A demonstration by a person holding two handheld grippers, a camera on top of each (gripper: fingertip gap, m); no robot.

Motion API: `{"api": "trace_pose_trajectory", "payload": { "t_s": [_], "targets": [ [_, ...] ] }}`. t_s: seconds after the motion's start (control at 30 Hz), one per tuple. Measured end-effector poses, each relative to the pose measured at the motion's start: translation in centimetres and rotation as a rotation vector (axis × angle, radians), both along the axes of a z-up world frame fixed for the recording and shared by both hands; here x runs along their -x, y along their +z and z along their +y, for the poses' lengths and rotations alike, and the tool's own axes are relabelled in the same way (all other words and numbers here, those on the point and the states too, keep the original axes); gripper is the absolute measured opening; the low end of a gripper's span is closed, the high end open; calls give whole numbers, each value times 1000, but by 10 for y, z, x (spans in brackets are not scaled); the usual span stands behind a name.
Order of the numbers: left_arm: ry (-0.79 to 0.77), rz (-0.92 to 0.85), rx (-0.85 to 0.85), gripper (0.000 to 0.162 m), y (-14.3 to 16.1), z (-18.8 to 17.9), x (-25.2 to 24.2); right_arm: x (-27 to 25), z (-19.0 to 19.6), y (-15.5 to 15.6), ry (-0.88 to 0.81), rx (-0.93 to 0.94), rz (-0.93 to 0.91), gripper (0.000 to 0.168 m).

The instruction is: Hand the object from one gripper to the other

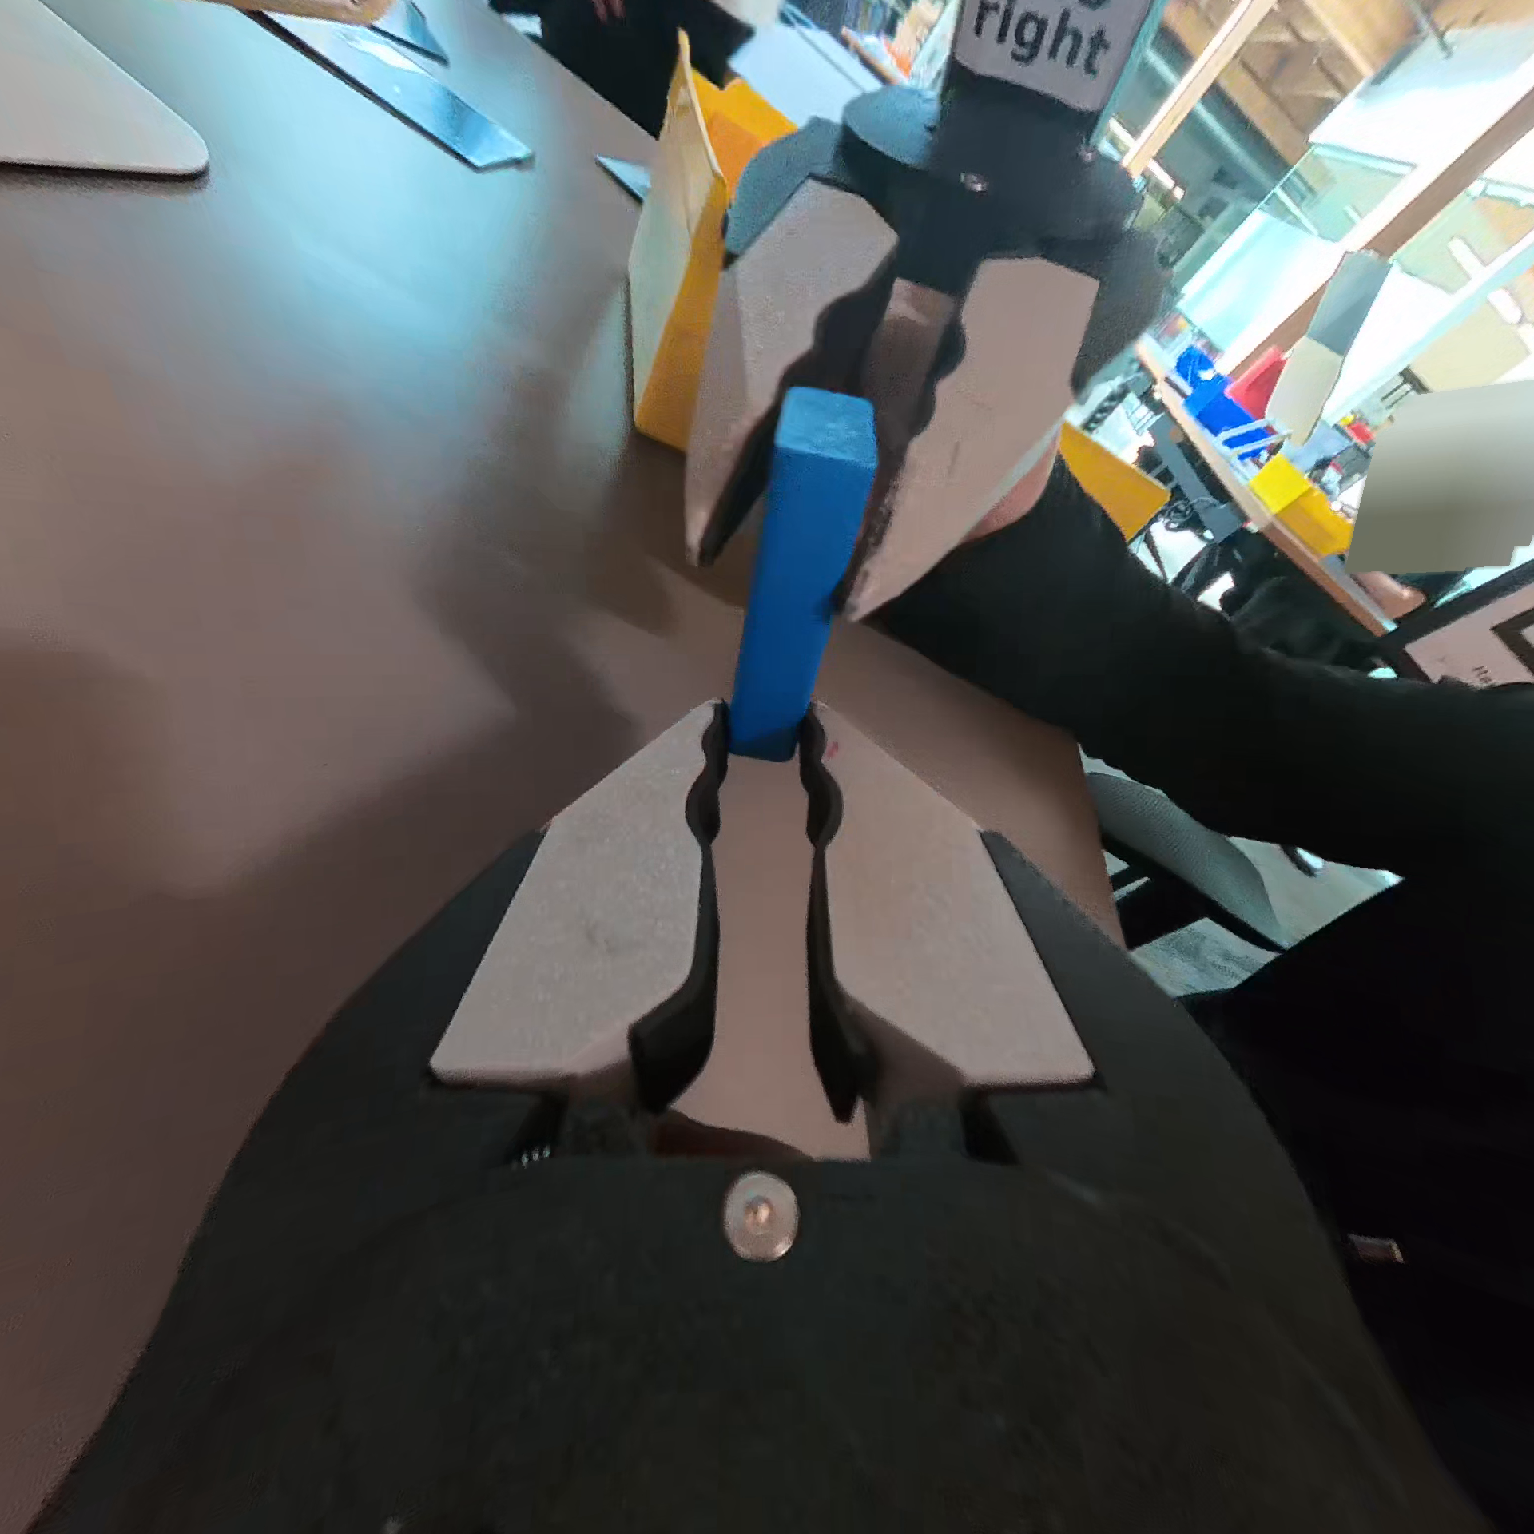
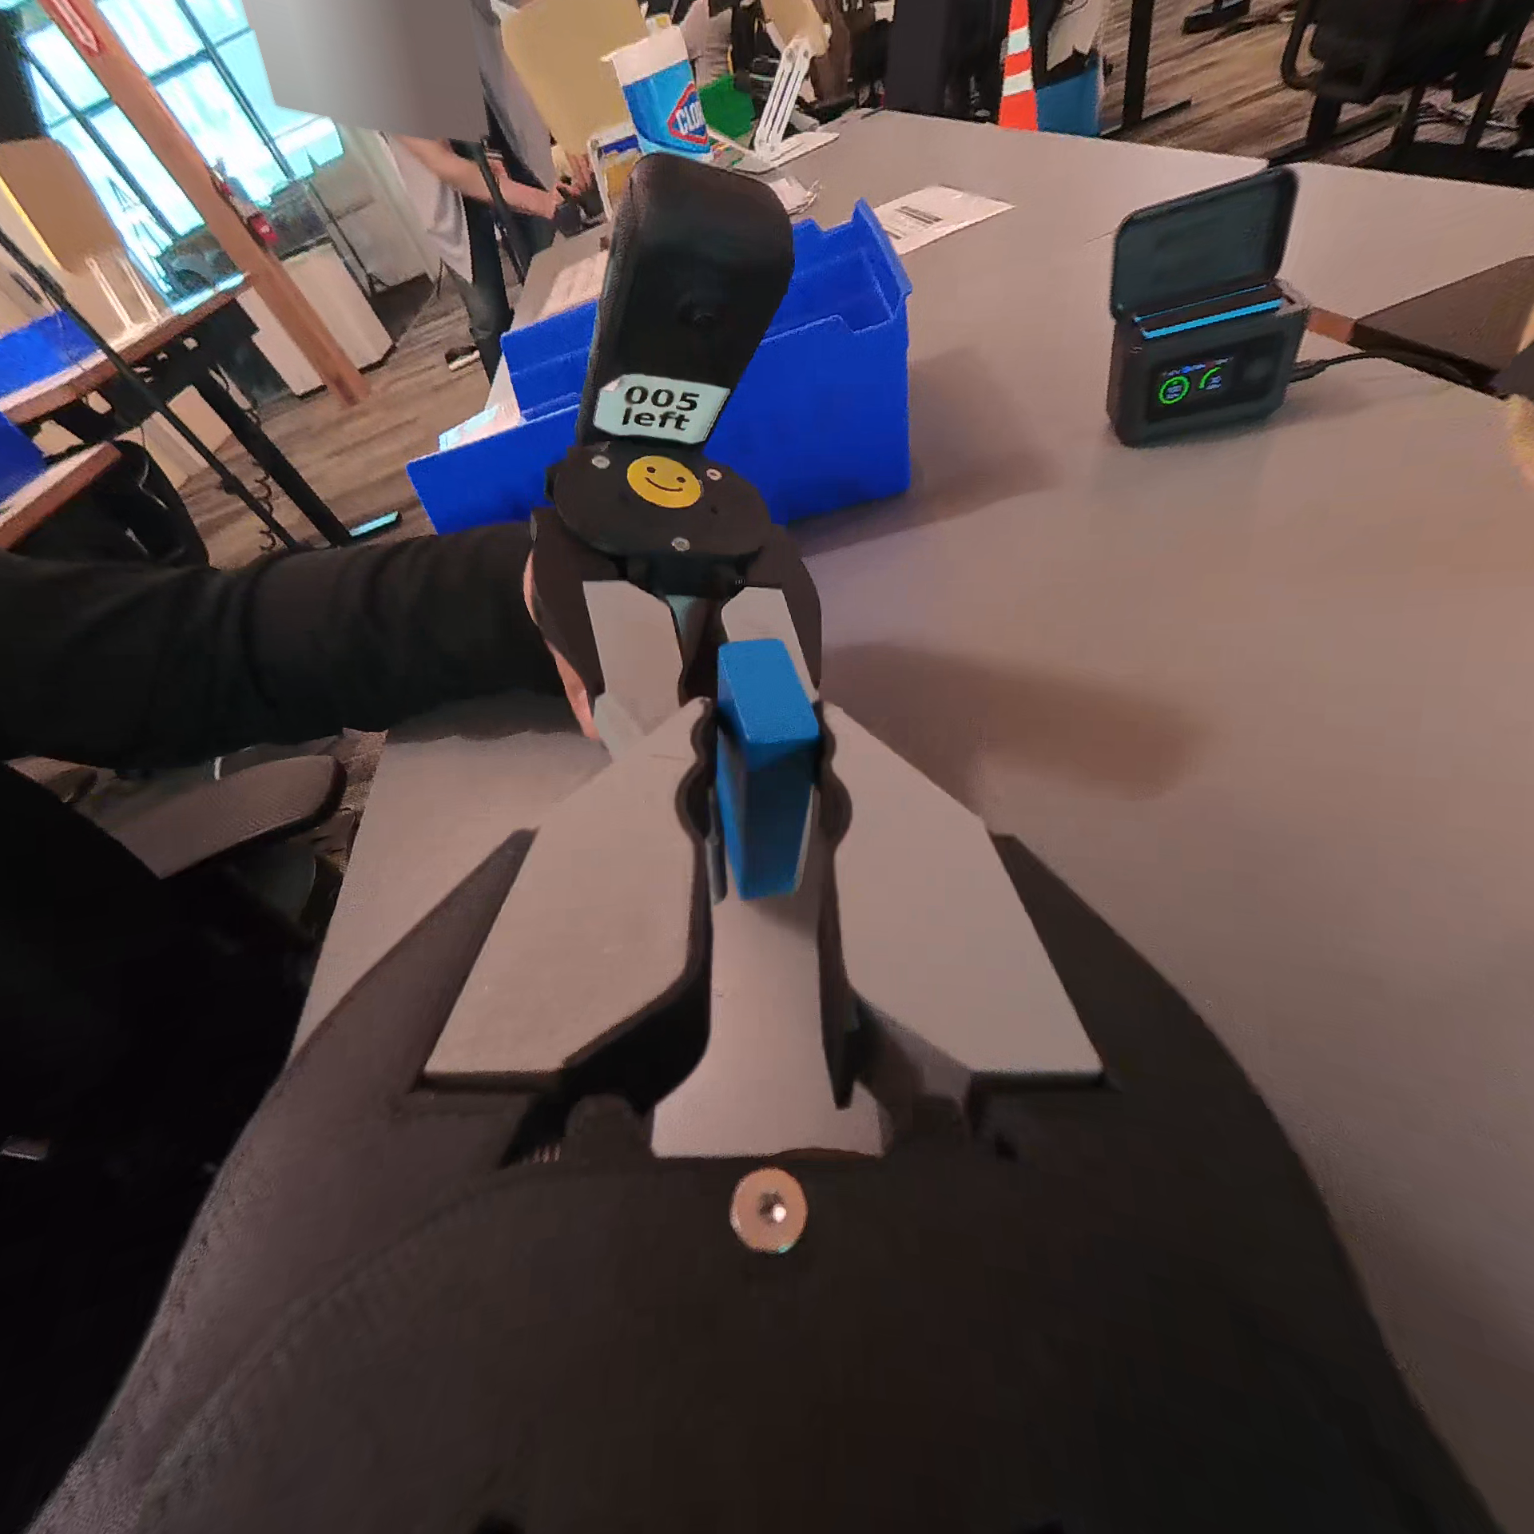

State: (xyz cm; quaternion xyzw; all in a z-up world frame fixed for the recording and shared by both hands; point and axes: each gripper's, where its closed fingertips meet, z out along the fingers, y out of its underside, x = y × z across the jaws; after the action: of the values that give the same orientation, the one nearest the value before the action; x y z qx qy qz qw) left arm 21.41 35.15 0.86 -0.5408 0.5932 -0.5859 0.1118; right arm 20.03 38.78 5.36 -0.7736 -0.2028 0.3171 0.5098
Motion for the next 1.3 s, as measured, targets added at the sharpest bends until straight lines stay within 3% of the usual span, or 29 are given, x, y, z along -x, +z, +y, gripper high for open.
{"api": "trace_pose_trajectory", "payload": {
  "t_s": [0.1, 0.2, 0.3, 0.37, 0.47, 0.63, 0.7, 0.73, 0.83, 0.93, 1.03, 1.13, 1.3],
  "targets": [
    [81, 12, -97, 18, -7, 16, -7, -11, 3, -2, -46, 54, 15, 13],
    [206, -43, -350, 35, -8, 44, -12, -51, 8, 17, -205, 52, 142, 13],
    [332, -199, -730, 49, 4, 65, -17, -75, 3, 39, -233, 113, 458, 13],
    [384, -383, -1082, 57, 21, 66, -17, -79, 2, 41, -246, 170, 543, 13],
    [391, -707, -1490, 48, 50, 36, -8, -58, -5, 37, -170, 299, 591, 13],
    [403, -798, -1672, 50, 60, 19, -10, -19, -6, 26, -47, 473, 704, 13],
    [353, -850, -1748, 22, 57, 13, -8, -11, -3, 18, -28, 520, 738, 13],
    [352, -863, -1760, 21, 56, 13, -7, -9, -2, 17, -17, 532, 766, 14],
    [322, -792, -1659, 15, 49, 19, -10, -14, 5, 5, -68, 541, 741, 19],
    [313, -611, -1201, 15, 43, 28, -14, -31, 11, -7, -176, 470, 584, 32],
    [301, -432, -740, 14, 34, 40, -16, -57, 16, -4, -305, 280, 310, 48],
    [254, -336, -380, 14, 31, 44, -14, -45, 6, 13, -205, 160, 211, 56],
    [176, -290, -73, 14, 38, 41, -8, -20, -3, 4, -70, 129, 66, 58]
  ]
}}
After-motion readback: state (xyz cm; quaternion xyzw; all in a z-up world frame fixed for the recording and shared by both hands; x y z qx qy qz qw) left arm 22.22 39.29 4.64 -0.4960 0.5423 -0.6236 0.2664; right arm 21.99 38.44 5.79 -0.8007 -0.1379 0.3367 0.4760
